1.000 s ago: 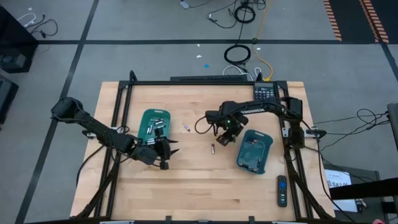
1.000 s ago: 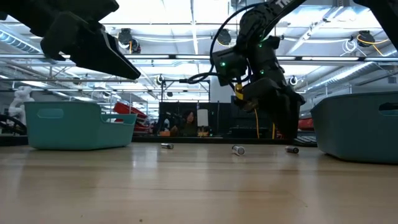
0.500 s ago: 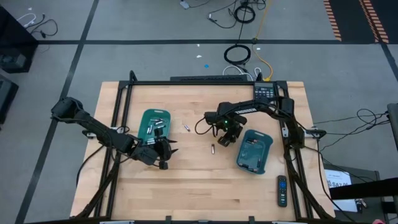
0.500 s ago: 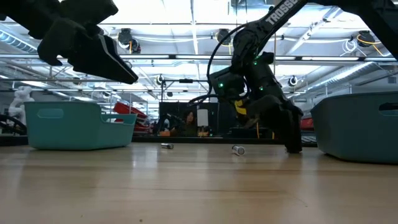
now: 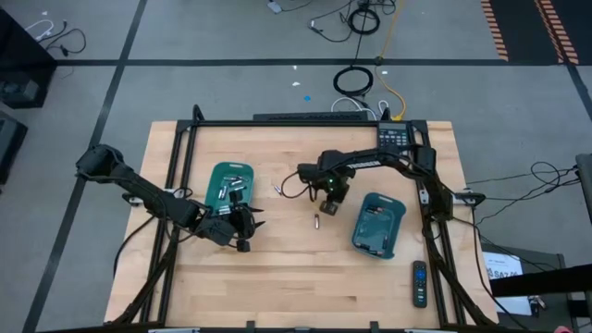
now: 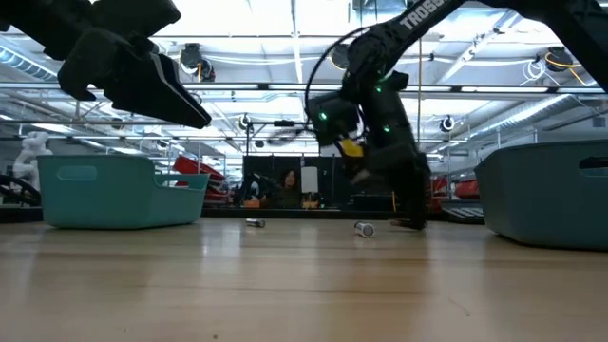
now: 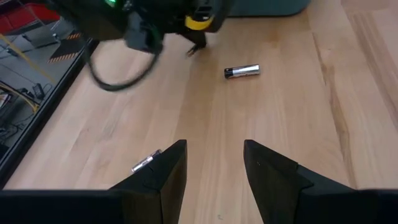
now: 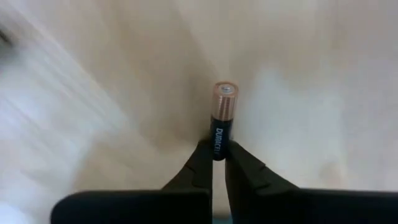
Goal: Sort batteries
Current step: Put the black battery into the blue bin
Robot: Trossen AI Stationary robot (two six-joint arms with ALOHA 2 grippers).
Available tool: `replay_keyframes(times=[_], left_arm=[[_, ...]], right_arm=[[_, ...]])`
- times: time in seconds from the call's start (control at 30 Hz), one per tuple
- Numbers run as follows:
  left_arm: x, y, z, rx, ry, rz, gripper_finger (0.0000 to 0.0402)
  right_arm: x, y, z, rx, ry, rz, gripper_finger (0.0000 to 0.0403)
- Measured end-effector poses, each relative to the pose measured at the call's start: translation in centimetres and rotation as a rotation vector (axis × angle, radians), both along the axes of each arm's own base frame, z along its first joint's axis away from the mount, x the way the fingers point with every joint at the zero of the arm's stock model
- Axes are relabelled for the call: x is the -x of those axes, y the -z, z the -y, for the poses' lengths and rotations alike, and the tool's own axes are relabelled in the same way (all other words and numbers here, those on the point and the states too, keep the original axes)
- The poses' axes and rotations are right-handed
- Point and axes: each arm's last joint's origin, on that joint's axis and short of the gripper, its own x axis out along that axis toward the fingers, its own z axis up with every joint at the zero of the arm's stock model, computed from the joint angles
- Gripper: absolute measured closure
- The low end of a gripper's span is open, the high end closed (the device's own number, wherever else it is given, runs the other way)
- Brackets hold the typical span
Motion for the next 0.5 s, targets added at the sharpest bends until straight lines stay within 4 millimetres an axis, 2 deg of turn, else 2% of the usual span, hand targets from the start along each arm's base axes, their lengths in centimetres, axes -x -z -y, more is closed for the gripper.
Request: replay_keyframes(times=[0.27, 0.37, 0.5], left_arm=[[0.0, 0.0, 0.0, 0.004, -0.003, 0.001, 0.0233], [0.0, 0.1, 0.0, 0.014, -0.011, -0.001, 0.0233], [0.2, 0.3, -0.1, 0.024, -0.027, -0.019, 0.0233]], right_arm=[[-1.0, -3.5, 0.0, 0.060, -0.036, -0.009, 0.0401], [-0.7, -5.9, -0.9, 0.074, -0.061, -0.046, 0.0401], [0.8, -9.4, -3.2, 0.046, -0.069, -0.086, 0.0402]])
